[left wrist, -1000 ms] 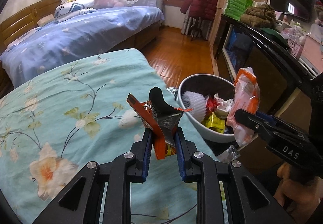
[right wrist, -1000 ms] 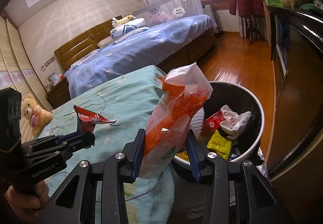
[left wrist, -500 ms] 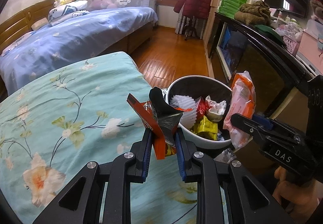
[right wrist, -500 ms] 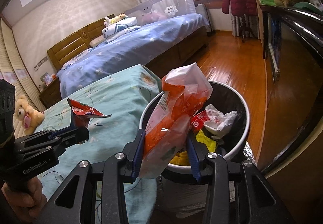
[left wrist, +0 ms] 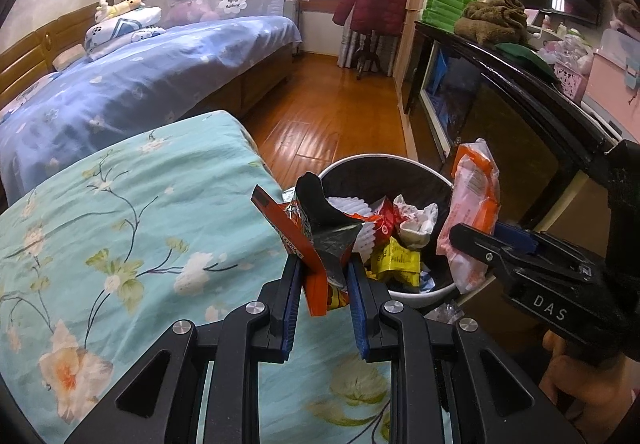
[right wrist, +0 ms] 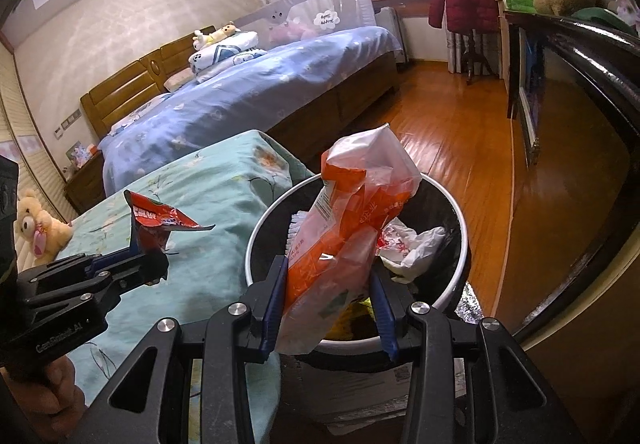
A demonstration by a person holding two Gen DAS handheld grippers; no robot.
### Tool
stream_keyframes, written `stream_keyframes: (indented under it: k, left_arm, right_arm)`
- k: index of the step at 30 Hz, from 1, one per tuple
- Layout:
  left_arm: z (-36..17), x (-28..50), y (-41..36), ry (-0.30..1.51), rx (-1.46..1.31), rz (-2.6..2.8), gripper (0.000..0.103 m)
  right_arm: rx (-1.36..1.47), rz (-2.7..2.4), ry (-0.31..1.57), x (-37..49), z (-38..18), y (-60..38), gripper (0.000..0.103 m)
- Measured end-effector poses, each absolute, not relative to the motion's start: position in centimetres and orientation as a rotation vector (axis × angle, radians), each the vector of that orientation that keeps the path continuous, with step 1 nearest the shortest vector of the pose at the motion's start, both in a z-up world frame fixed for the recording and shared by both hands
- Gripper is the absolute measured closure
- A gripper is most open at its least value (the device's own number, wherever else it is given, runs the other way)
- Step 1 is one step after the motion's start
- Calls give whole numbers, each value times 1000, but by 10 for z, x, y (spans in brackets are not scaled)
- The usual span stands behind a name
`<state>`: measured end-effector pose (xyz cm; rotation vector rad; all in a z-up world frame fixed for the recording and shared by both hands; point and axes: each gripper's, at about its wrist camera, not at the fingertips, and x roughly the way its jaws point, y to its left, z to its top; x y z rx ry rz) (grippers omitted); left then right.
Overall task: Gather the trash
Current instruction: 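Lower both tools into the bin and open them to drop the wrapper and bag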
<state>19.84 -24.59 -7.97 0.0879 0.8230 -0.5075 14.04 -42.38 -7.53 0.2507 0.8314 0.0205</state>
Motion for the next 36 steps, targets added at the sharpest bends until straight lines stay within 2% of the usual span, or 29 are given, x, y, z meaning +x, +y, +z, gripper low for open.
stream_keyframes:
  k: [36]
  left_arm:
    - [-85, 209, -271, 828, 125, -516, 81]
  right_arm:
    - [226, 6, 848, 153, -77, -432, 61]
